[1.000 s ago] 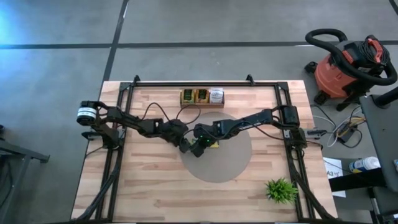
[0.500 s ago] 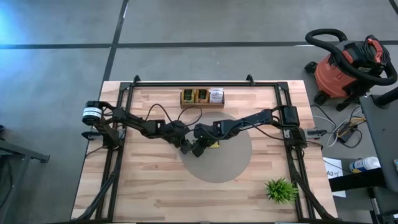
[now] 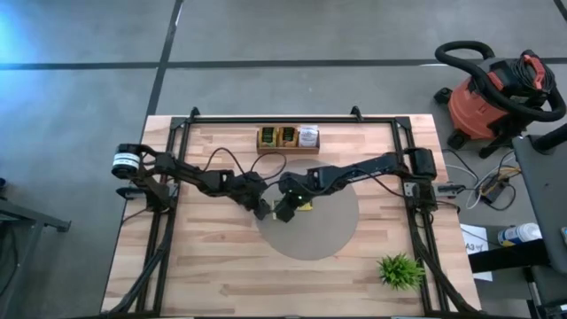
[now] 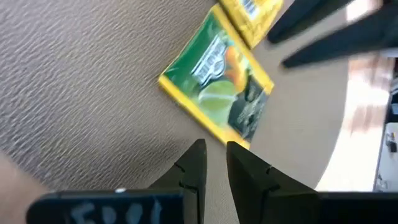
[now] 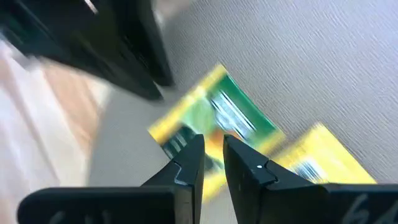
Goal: Pick & Place Tea
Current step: Put the left yellow tea bag into the left compartment of the wooden organizer
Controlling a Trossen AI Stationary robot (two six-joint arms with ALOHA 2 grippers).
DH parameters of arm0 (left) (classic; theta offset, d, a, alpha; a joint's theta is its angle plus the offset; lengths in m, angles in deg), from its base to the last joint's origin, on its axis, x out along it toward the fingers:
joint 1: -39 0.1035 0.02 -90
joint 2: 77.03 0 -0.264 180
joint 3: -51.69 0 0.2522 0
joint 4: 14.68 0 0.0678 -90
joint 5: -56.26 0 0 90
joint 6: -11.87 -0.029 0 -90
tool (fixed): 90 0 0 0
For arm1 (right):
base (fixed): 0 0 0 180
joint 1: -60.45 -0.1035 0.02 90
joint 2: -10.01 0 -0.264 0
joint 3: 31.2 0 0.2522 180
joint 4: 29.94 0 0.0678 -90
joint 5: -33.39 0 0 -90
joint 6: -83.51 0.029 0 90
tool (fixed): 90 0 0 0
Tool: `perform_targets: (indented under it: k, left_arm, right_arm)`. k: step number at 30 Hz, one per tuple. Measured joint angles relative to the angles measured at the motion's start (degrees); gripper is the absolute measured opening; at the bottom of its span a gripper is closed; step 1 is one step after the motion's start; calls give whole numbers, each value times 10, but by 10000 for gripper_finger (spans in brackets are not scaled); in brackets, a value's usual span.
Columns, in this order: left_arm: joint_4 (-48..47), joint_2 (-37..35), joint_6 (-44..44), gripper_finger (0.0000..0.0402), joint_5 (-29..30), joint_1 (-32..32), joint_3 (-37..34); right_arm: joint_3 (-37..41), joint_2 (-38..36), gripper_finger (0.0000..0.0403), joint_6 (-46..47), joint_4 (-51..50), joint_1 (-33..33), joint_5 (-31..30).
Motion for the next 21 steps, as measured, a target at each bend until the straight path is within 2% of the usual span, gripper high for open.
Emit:
perform_targets:
  k: [6,14,21]
  left_arm:
    - [-28,1,13,58,3,-5,0]
    - [25,15,41,58,7,-23,1]
    - [34,14,56,58,16,-23,3]
  right_arm:
    - [4,-1,59,-29,-42,-3,3]
    - [9,17,59,-29,-36,-4,18]
    - [14,16,59,-30,-32,-3,19]
